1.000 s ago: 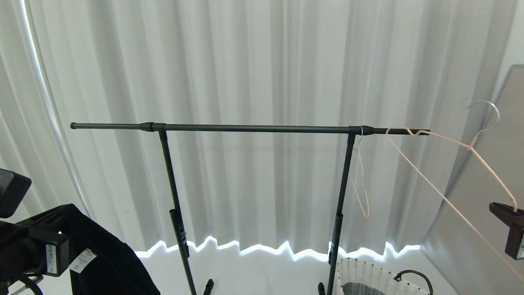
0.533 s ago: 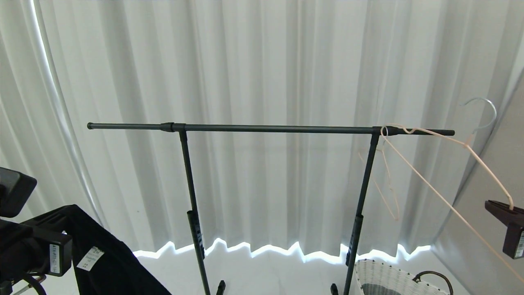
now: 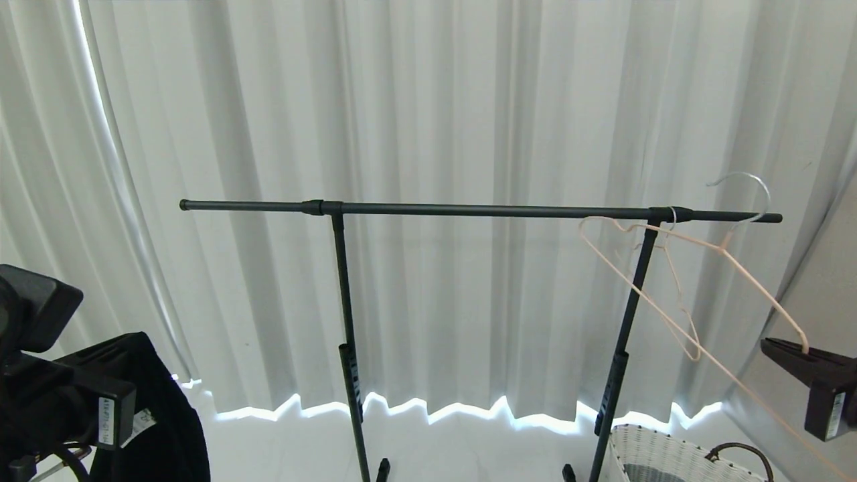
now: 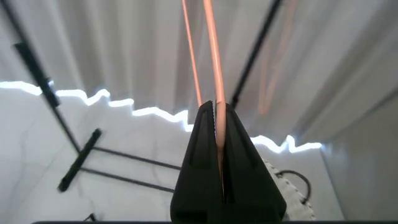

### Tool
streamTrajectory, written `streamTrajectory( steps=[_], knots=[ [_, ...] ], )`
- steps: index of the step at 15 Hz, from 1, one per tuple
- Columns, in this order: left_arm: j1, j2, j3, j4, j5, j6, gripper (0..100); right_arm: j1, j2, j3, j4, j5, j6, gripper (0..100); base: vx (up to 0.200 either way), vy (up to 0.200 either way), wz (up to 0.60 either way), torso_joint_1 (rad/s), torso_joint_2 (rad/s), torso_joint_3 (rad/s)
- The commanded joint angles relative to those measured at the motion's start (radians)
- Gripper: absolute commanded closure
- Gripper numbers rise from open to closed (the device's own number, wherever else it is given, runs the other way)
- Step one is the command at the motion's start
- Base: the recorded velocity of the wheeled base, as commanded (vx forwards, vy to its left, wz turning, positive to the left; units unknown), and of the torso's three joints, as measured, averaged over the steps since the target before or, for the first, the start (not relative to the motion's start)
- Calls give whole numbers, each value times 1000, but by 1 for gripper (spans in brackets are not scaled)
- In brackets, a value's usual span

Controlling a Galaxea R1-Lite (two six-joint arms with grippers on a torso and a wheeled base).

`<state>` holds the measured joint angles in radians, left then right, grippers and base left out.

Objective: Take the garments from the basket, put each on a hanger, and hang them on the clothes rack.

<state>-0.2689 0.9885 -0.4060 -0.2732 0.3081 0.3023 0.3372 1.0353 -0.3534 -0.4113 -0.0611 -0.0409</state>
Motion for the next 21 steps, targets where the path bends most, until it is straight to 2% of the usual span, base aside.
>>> streamTrajectory(
  steps=[1, 5, 8, 10, 13, 16, 21],
  knots=[
    [-44, 4, -1, 0, 0, 0, 100, 98, 32, -1, 0, 4, 1, 100, 0, 0, 0, 0, 0, 0],
    [-118, 39, -30, 0, -52, 0, 100, 341, 86, -1, 2, 7, 3, 100, 0, 0, 0, 0, 0, 0],
    [-119, 151, -148, -1, -55, -14, 100, 513, 124, -1, -1, 20, 13, 100, 0, 0, 0, 0, 0, 0],
    [-121, 234, -205, -1, -55, -63, 100, 572, 124, 1, -1, 50, 13, 100, 0, 0, 0, 0, 0, 0],
    [-162, 325, -232, -1, -46, -149, 100, 649, 104, -4, -4, 55, 13, 100, 0, 0, 0, 0, 0, 0],
    [-199, 380, -251, 0, 0, -204, 100, 720, 104, -10, -4, 56, 38, 100, 0, 0, 0, 0, 0, 0],
    [-220, 432, -257, 5, 19, -216, 100, 867, 120, -36, -3, 69, 157, 100, 0, 0, 0, 0, 0, 0]
  ],
)
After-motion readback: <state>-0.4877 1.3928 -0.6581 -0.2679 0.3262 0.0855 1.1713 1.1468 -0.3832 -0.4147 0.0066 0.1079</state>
